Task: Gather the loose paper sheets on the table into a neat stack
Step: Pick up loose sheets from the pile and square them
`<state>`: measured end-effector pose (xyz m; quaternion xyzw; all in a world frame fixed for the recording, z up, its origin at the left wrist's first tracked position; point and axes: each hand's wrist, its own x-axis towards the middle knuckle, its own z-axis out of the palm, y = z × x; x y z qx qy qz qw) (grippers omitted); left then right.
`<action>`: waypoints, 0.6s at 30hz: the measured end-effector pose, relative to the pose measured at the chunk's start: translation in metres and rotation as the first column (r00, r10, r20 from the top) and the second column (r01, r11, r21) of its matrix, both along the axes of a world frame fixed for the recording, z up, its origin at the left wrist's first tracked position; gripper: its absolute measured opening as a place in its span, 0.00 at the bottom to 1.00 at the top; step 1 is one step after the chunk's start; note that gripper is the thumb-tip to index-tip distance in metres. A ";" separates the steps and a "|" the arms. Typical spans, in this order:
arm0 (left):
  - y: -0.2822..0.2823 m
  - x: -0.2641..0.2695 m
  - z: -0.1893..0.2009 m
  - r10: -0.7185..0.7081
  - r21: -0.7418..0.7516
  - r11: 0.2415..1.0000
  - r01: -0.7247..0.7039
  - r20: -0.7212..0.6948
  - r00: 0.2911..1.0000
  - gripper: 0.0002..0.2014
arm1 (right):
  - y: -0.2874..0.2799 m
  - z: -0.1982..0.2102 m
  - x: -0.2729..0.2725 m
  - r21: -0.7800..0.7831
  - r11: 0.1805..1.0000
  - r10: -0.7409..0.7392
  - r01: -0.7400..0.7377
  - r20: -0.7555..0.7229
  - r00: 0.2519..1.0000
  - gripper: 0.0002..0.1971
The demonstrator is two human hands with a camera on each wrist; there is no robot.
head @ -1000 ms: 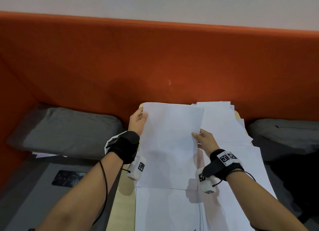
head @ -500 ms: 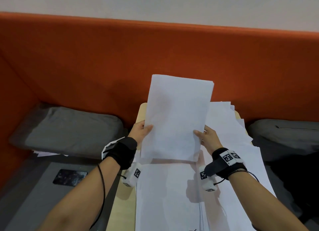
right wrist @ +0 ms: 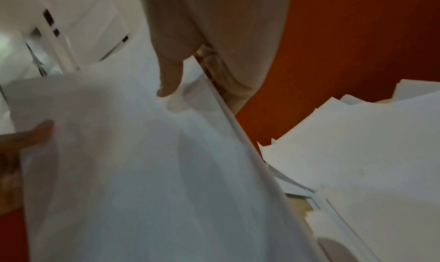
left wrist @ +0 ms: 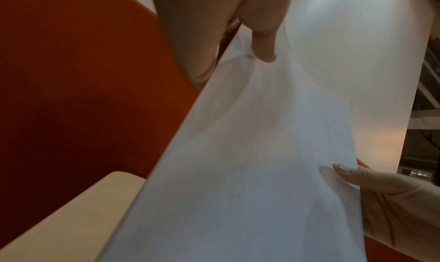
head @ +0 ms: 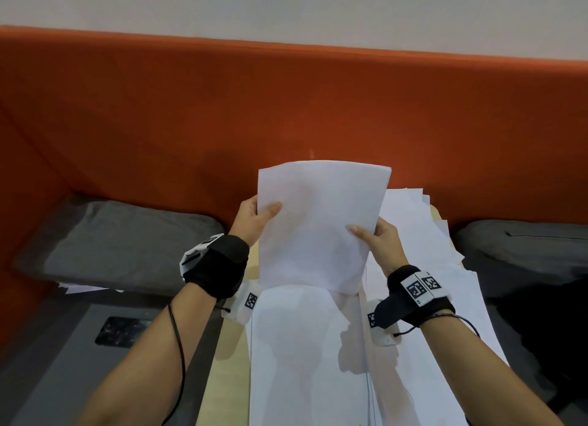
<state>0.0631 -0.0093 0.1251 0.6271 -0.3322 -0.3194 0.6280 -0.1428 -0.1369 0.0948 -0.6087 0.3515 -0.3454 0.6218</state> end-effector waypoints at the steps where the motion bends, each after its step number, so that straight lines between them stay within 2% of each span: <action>1: 0.000 -0.001 -0.003 0.001 0.017 1.000 -0.001 -0.002 1.000 0.13 | 0.001 -0.004 0.000 0.020 1.000 0.007 -0.007 -0.025 1.000 0.10; 5: -0.001 -0.005 -0.005 0.021 0.020 1.000 -0.021 0.001 1.000 0.13 | 0.000 -0.005 0.003 0.059 0.998 -0.020 0.023 -0.050 0.999 0.11; 10: -0.005 -0.004 0.000 0.003 0.017 1.000 -0.003 0.009 1.000 0.11 | -0.004 0.004 0.006 0.054 0.997 -0.056 0.057 -0.009 0.998 0.05; 14: -0.005 -0.008 -0.008 -0.007 0.100 0.995 0.004 0.028 1.000 0.08 | -0.006 0.002 0.008 0.039 0.996 -0.073 0.075 -0.047 0.996 0.09; 18: -0.003 0.001 -0.021 -0.087 0.204 0.976 0.072 0.069 0.994 0.14 | -0.013 0.008 0.007 0.030 0.991 -0.127 0.129 -0.058 0.990 0.09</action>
